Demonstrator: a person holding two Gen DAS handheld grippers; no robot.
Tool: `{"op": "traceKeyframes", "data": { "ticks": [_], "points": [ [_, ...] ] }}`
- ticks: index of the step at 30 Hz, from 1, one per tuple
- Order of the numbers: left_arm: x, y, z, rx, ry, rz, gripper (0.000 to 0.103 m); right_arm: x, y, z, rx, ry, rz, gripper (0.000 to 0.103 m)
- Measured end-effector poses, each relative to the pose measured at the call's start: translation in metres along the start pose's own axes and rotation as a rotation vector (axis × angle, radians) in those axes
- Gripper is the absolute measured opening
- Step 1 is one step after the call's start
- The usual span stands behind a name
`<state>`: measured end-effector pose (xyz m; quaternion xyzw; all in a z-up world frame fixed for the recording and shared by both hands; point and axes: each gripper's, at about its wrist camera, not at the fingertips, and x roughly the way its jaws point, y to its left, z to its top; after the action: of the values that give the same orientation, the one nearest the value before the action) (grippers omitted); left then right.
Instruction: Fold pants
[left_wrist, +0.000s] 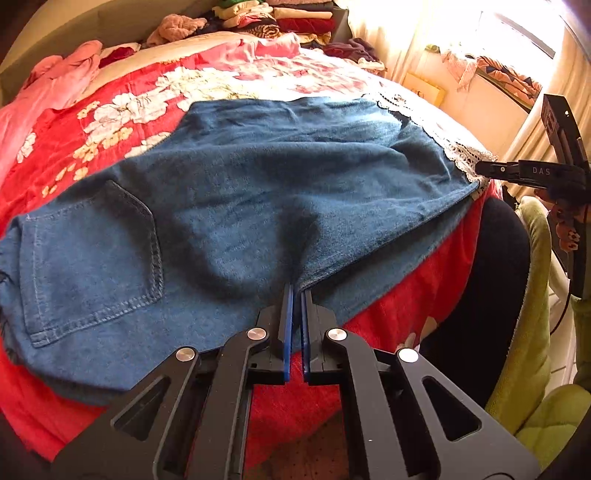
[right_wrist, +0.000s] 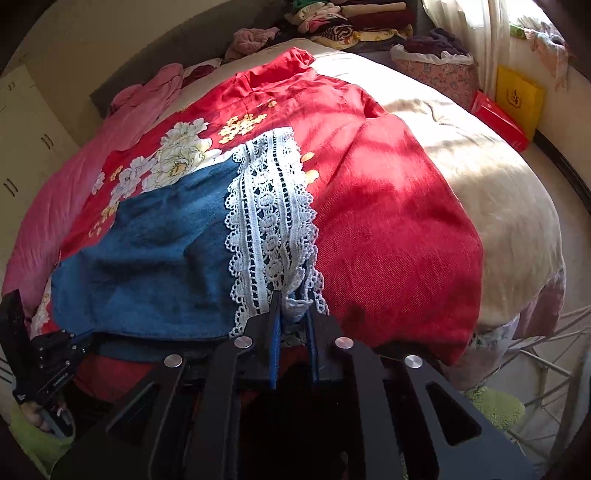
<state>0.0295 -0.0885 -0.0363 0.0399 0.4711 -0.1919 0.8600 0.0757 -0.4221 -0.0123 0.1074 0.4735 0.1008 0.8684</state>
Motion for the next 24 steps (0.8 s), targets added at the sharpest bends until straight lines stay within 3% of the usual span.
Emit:
{"op": "traceKeyframes", "data": {
  "ticks": [1, 2, 4, 6, 7, 12, 15, 18, 21, 22, 24],
  "points": [
    [0.000, -0.001, 0.000, 0.004, 0.000, 0.002, 0.000, -0.005, 0.001, 0.000, -0.005, -0.016, -0.039, 0.033],
    [0.000, -0.001, 0.000, 0.005, -0.002, 0.002, 0.000, -0.015, 0.003, 0.000, -0.020, -0.058, -0.078, 0.035],
    [-0.003, -0.002, 0.001, 0.009, -0.011, 0.003, 0.000, -0.035, 0.014, -0.001, -0.078, -0.138, -0.066, 0.035],
    [-0.003, -0.003, 0.002, 0.014, -0.018, 0.005, 0.000, -0.044, 0.038, -0.004, -0.205, -0.161, -0.042, 0.039],
    [-0.002, -0.003, 0.002, 0.013, -0.016, 0.004, 0.000, -0.043, 0.058, -0.009, -0.308, -0.154, -0.021, 0.043],
    [0.000, -0.006, 0.001, 0.014, -0.013, 0.010, 0.000, -0.013, 0.142, -0.052, -0.740, -0.109, -0.040, 0.043],
    [-0.003, -0.005, 0.002, 0.012, -0.018, 0.011, 0.000, 0.009, 0.168, -0.070, -0.873, -0.054, 0.000, 0.043],
    [-0.005, -0.006, 0.003, 0.018, -0.021, 0.014, 0.000, 0.031, 0.182, -0.077, -0.955, -0.011, -0.020, 0.043],
    [-0.005, -0.007, 0.002, 0.027, -0.019, 0.016, 0.000, 0.047, 0.183, -0.073, -0.980, -0.002, -0.060, 0.036],
    [-0.006, -0.008, 0.002, 0.029, -0.019, 0.016, 0.000, 0.050, 0.180, -0.070, -0.962, 0.006, -0.059, 0.010],
    [-0.007, -0.007, 0.001, 0.028, -0.018, 0.011, 0.000, 0.051, 0.173, -0.062, -0.899, 0.029, -0.025, 0.005]
  ]
}}
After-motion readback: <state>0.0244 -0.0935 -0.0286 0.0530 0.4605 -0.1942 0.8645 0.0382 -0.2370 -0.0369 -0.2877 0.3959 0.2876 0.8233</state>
